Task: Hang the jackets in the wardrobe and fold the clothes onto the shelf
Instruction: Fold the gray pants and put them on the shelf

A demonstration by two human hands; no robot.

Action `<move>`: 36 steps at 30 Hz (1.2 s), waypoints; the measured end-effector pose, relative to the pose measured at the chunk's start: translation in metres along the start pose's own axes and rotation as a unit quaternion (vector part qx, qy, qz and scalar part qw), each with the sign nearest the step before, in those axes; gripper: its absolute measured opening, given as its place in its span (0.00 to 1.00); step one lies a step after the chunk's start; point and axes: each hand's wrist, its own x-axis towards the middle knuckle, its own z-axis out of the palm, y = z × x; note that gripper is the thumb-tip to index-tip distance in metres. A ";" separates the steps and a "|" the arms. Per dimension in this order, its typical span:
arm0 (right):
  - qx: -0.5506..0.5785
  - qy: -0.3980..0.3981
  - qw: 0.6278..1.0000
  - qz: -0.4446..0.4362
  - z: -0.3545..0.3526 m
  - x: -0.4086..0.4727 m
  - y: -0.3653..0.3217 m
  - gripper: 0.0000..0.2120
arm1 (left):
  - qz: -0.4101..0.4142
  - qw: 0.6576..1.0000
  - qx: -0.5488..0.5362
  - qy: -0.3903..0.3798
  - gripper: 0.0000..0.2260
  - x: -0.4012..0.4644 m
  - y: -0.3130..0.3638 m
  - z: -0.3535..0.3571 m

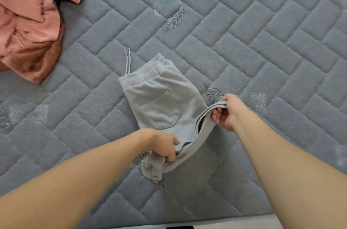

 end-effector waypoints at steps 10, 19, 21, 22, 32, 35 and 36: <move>-0.168 0.017 0.939 -0.298 0.133 0.032 -0.053 0.12 | 0.005 0.633 -0.499 0.592 0.22 -0.032 -0.167 -0.122; -0.435 0.035 0.866 -0.243 0.149 0.091 -0.049 0.48 | 0.019 0.613 -0.673 0.413 0.49 0.034 -0.145 -0.084; -0.404 -0.073 0.879 -0.242 0.155 0.090 -0.056 0.34 | 0.063 0.591 -0.712 0.374 0.42 0.038 -0.139 -0.091; -0.394 -0.121 0.878 -0.241 0.157 0.086 -0.056 0.26 | 0.073 0.583 -0.720 0.370 0.36 0.038 -0.137 -0.093; -0.180 -0.103 0.958 -0.196 0.077 -0.025 -0.050 0.25 | 0.056 0.604 -0.692 0.392 0.19 -0.042 -0.071 -0.097; -0.080 -0.076 0.978 -0.179 0.018 -0.089 -0.045 0.27 | 0.060 0.658 -0.645 0.384 0.25 -0.090 -0.015 -0.102; -0.058 -0.059 0.980 -0.180 -0.003 -0.111 -0.042 0.29 | 0.071 0.672 -0.632 0.380 0.26 -0.105 0.005 -0.101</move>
